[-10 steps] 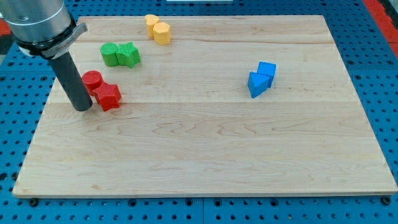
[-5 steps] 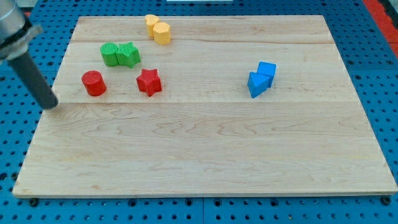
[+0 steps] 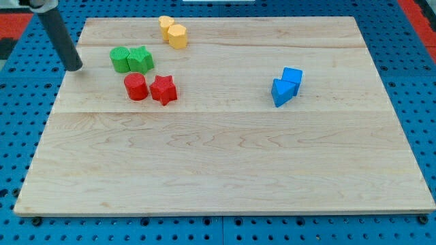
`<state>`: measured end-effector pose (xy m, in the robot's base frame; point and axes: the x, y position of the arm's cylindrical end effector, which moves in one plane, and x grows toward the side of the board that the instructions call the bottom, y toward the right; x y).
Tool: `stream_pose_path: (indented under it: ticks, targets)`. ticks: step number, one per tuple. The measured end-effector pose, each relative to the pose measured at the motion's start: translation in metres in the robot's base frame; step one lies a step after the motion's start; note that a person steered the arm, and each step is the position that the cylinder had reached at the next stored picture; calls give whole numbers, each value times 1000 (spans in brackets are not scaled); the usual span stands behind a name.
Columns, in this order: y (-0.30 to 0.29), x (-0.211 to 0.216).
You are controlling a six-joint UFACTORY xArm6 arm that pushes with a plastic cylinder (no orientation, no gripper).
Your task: Drag yellow heart towards middle of the board
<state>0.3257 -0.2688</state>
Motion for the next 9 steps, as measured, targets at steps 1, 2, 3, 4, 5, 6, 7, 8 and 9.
stream_pose_path:
  ticks: [1, 2, 3, 4, 5, 6, 7, 8, 9]
  targets:
    - [23, -16]
    - [77, -7]
    - [122, -1]
    - [79, -29]
    - [69, -84]
    - [86, -115]
    - [161, -117]
    - [254, -101]
    - [308, -74]
